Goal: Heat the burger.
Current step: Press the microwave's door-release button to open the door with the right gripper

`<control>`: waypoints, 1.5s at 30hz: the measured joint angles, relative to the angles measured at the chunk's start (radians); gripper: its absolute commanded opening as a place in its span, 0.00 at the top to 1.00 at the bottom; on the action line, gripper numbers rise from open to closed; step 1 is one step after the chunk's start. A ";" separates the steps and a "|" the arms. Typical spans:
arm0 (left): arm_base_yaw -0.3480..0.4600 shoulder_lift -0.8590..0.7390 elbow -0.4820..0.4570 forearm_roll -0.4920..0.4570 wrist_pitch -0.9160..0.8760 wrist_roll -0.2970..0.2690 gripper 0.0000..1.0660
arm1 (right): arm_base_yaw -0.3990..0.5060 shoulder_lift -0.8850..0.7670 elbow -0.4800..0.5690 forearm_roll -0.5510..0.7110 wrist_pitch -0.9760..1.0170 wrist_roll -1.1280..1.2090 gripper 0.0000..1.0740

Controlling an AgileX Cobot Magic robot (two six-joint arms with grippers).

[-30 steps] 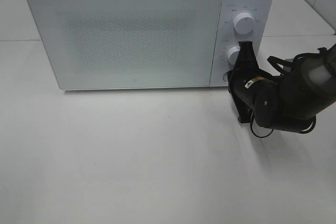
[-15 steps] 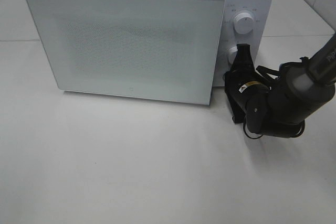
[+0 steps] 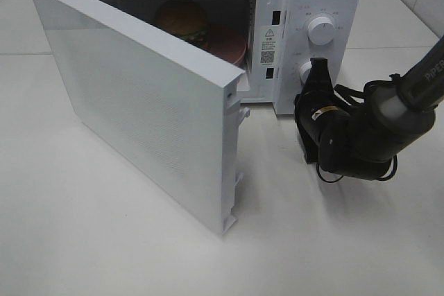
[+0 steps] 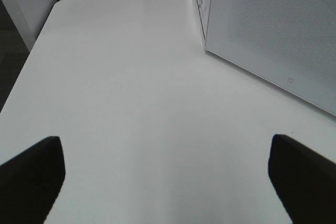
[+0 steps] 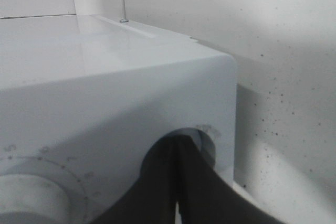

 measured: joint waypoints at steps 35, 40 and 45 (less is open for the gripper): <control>0.000 0.000 0.000 0.000 0.000 0.000 0.08 | 0.000 -0.036 0.049 -0.047 -0.010 0.033 0.97; 0.000 0.000 0.000 0.000 0.000 0.000 0.08 | 0.002 -0.063 0.077 -0.056 -0.002 0.058 0.97; 0.000 0.000 0.000 0.000 0.000 0.000 0.08 | 0.004 -0.090 0.114 -0.100 -0.014 0.078 0.96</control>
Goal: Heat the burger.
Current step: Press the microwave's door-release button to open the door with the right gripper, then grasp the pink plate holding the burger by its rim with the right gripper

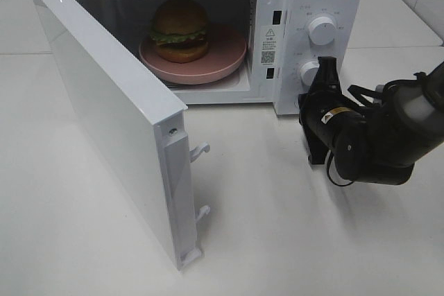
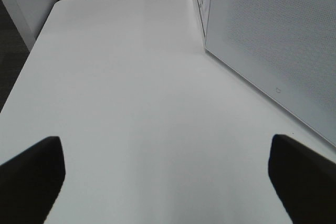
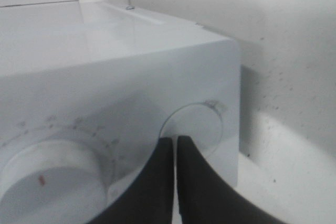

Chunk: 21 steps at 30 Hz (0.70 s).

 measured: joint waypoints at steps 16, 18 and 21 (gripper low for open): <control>0.000 0.000 0.000 0.000 0.000 0.000 0.08 | 0.007 -0.168 0.179 -0.069 -0.022 0.001 0.95; 0.000 0.000 0.000 0.000 0.000 0.000 0.08 | 0.007 -0.208 0.209 -0.088 0.002 -0.001 0.95; 0.000 0.000 0.000 0.000 0.000 0.000 0.08 | 0.007 -0.275 0.243 -0.109 0.061 -0.013 0.95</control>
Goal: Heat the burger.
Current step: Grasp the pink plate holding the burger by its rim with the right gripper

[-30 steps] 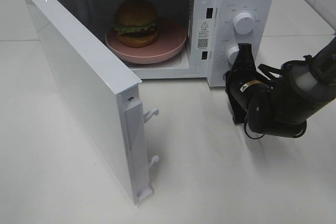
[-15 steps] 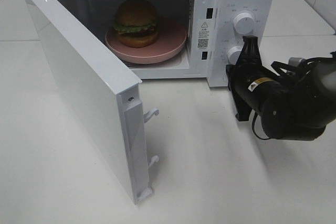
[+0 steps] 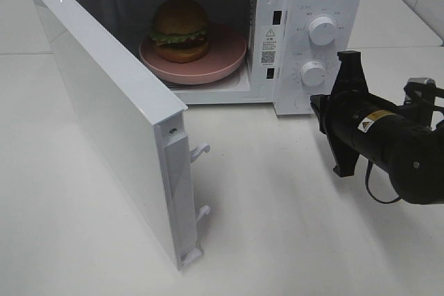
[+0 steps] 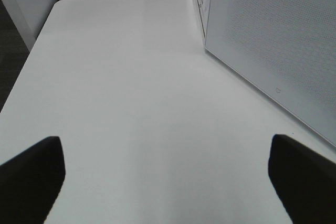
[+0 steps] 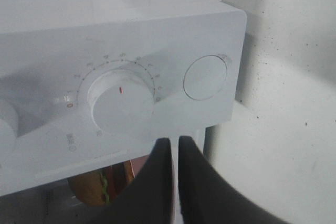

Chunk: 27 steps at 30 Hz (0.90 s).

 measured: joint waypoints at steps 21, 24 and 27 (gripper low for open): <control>0.000 0.000 0.000 0.000 0.000 0.000 0.08 | 0.000 -0.334 0.025 -0.030 0.444 -0.410 0.90; 0.000 0.000 0.000 0.000 0.000 0.000 0.08 | 0.000 -0.365 0.025 -0.030 0.519 -0.485 0.89; 0.000 0.000 0.000 0.000 0.000 0.000 0.08 | 0.000 -0.392 0.016 -0.030 0.596 -0.558 0.88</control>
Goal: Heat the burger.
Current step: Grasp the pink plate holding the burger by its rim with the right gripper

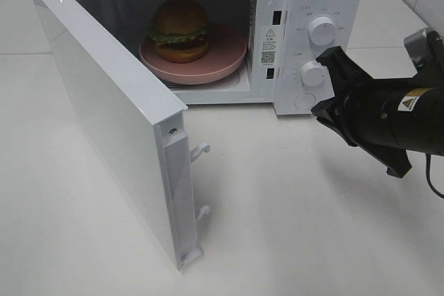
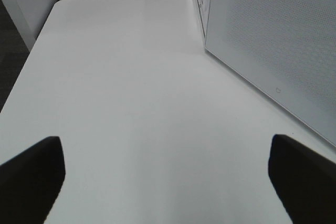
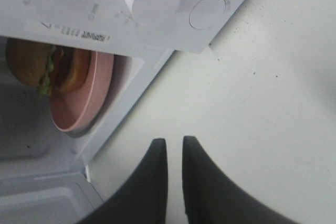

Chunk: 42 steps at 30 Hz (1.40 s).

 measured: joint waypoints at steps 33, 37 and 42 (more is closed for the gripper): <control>0.000 0.000 0.000 0.000 0.000 0.000 0.08 | 0.000 -0.051 -0.247 -0.025 0.636 -1.315 0.11; 0.000 0.000 0.000 0.000 0.000 0.000 0.08 | 0.000 -0.051 -0.269 -0.070 0.673 -1.454 0.12; 0.000 0.000 0.000 0.000 0.000 0.000 0.08 | 0.000 -0.052 -0.286 -0.226 0.719 -1.604 0.14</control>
